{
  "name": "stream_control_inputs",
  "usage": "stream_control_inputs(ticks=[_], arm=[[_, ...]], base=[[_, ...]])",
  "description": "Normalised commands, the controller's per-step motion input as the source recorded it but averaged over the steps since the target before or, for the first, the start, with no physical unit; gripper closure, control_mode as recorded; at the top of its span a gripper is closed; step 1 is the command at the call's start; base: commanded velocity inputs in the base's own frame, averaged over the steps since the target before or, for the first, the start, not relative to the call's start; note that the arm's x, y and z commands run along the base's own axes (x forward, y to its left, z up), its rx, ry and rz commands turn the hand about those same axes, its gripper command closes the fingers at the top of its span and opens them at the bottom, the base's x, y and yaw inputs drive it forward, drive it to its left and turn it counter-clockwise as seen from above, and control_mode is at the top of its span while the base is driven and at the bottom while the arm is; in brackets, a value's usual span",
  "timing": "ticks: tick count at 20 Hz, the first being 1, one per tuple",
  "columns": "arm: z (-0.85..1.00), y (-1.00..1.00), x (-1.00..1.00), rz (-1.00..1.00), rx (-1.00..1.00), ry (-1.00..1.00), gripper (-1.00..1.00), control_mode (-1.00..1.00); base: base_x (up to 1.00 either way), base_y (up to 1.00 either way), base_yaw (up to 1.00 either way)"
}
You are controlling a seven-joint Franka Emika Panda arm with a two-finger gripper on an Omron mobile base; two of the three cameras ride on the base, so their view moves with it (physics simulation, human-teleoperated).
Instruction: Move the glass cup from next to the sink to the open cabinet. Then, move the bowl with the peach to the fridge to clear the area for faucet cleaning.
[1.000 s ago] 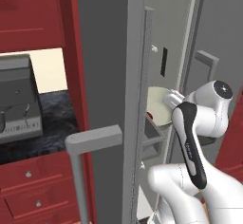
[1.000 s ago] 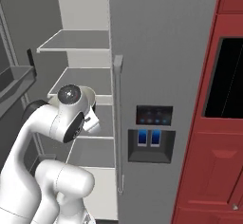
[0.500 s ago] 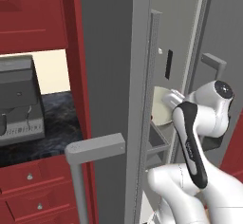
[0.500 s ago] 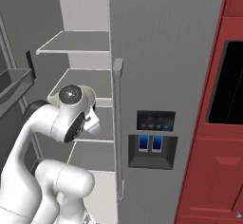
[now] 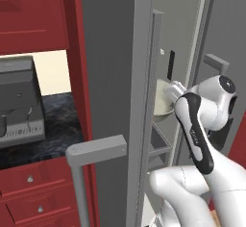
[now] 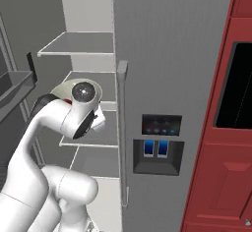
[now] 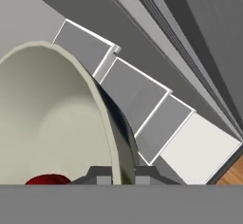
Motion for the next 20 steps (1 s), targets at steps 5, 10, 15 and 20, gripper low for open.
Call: stream_control_inputs(ticks=[5, 10, 15, 20], arm=[[0.15, 0.22, 0.26, -0.04, 0.06, 0.01, 1.0, -1.0], [0.0, 0.44, 0.22, -0.17, 0.0, 0.0, 1.0, -1.0], [0.0, 0.19, 0.21, -0.26, 0.0, 0.0, 1.0, -1.0], [0.0, 0.0, 0.06, -0.07, 0.03, 0.0, 1.0, -1.0]], base=[[0.0, 0.0, 0.0], [0.0, 0.0, 0.0], [0.0, 0.0, 0.0], [0.0, 0.0, 0.0]])
